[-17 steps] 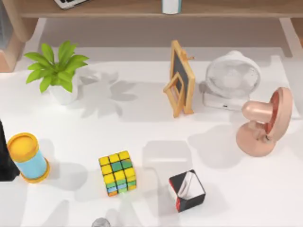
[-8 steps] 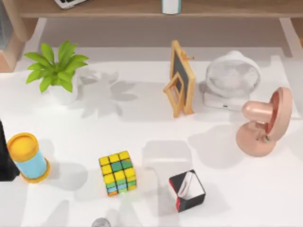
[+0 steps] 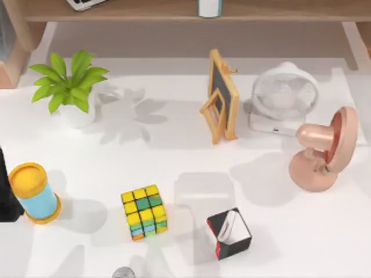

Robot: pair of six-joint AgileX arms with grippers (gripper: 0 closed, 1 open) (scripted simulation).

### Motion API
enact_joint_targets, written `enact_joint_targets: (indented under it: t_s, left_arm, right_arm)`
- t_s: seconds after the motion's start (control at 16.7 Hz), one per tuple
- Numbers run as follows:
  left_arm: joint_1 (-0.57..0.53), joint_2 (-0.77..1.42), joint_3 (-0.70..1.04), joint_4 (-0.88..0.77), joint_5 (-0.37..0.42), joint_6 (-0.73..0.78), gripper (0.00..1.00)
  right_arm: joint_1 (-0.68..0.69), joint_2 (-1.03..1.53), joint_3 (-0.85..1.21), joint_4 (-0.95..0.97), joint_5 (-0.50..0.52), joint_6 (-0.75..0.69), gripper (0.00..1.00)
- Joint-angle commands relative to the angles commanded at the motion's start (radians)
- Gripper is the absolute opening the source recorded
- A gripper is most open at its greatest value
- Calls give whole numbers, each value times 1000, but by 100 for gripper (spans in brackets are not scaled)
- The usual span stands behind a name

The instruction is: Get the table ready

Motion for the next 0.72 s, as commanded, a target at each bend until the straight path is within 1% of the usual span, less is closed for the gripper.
enact_joint_targets:
  t_s: [0.48,0.72]
  left_arm:
    - [0,0,0,0,0,0,100]
    - [0,0,0,0,0,0,100]
  right_arm:
    - [1,3,3,-4,2,1,0]
    - [61,45,116,-72,57,0,0]
